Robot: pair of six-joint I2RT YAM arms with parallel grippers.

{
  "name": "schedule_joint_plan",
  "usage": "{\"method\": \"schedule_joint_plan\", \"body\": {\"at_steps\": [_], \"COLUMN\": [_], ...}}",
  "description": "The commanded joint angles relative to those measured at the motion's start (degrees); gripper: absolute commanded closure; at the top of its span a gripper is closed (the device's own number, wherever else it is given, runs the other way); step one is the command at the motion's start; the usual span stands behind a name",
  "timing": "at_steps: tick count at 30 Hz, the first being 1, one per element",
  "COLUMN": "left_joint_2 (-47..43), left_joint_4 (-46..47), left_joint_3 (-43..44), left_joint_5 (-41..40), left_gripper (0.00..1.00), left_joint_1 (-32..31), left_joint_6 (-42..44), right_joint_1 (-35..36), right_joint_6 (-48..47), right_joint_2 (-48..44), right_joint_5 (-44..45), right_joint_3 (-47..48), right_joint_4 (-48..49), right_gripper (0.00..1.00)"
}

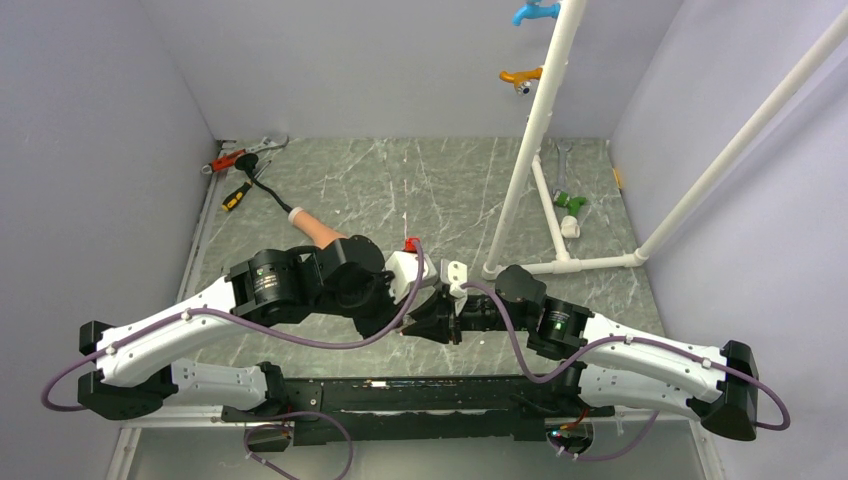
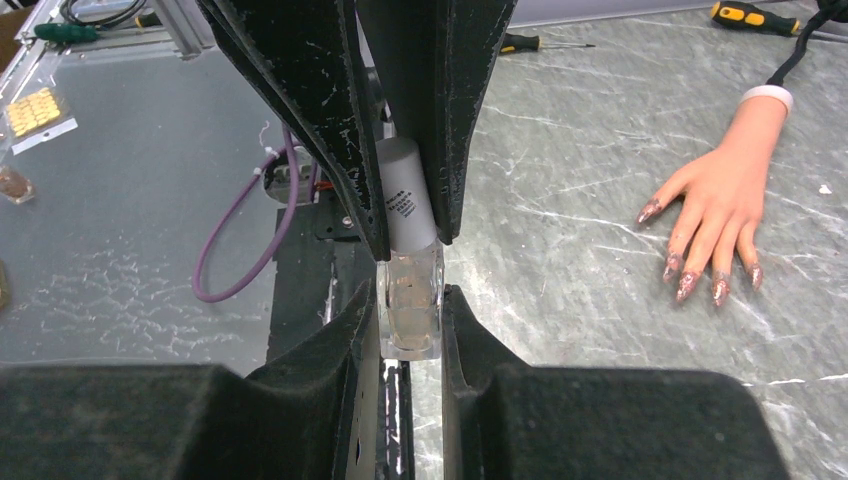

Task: Paint the nails
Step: Unscrew the nail polish bottle.

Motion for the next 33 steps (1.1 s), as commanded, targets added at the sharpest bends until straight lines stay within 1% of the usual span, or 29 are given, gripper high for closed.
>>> {"method": "schedule_joint_plan", "body": {"at_steps": [1,2,3,4,6,9,10,12,17,21,23,25,27,30,33], "left_joint_2": [0.34,0.52,0.69,0.74,0.32,-0.9,-1.34,-1.69,-1.82,-1.1,-1.12,-1.67,-2.85,-4.63,-4.96], "left_joint_4": [4.09,3.67,3.23,3.03,3.69,4.22,3.85,2.0,-3.58,-6.8,-7.11,-7.22,-5.94,-2.86,-1.67], "left_joint_3": [2.22,2.72,3.23,3.61,3.65,3.52,3.95,5.37,10.37,14.11,14.84,13.47,9.21,5.03,4.18], "left_joint_5": [0.38,0.52,0.61,1.19,3.96,4.62,4.21,3.16,2.25,5.83,7.77,9.61,10.06,11.84,13.64], "left_gripper": [0.89,0.82,0.72,0.65,0.54,0.35,0.32,0.3,0.29,0.31,0.32,0.31,0.3,0.29,0.29], "left_joint_1": [-0.6,-0.6,-0.6,-0.6,-0.6,-0.6,-0.56,-0.52,0.48,4.0,4.57,4.57,4.54,4.54,4.59], "left_joint_6": [-2.8,-2.69,-2.67,-2.61,-1.76,-0.74,-0.02,1.55,7.24,13.49,16.66,21.18,24.8,27.7,29.58], "right_joint_1": [-0.11,-0.05,-0.04,-0.02,-0.04,-0.04,-0.04,-0.04,-0.08,-0.05,-0.08,-0.07,0.0,-0.04,-0.04], "right_joint_6": [0.59,0.57,0.57,0.57,0.74,0.73,0.77,0.82,0.7,0.91,0.91,0.74,0.58,0.59,0.5], "right_joint_2": [-1.23,-1.17,-1.1,-1.07,-0.99,-0.78,-0.77,-0.56,-0.19,0.28,0.58,0.73,0.7,0.6,0.77], "right_joint_5": [1.0,0.94,0.87,0.89,0.88,0.76,0.69,0.42,-0.35,-1.61,-2.24,-2.86,-2.96,-2.99,-3.32], "right_joint_3": [1.64,1.7,1.75,1.75,1.75,1.91,2.01,2.14,2.58,2.89,3.14,3.47,3.59,3.51,3.68], "right_joint_4": [6.13,6.13,6.13,6.13,6.21,6.13,6.13,5.9,5.39,5.42,5.15,4.51,4.08,3.87,3.67], "right_gripper": [1.0,1.0,1.0,1.0,1.0,1.0,1.0,1.0,1.0,1.0,1.0,1.0,1.0,1.0,1.0]}}
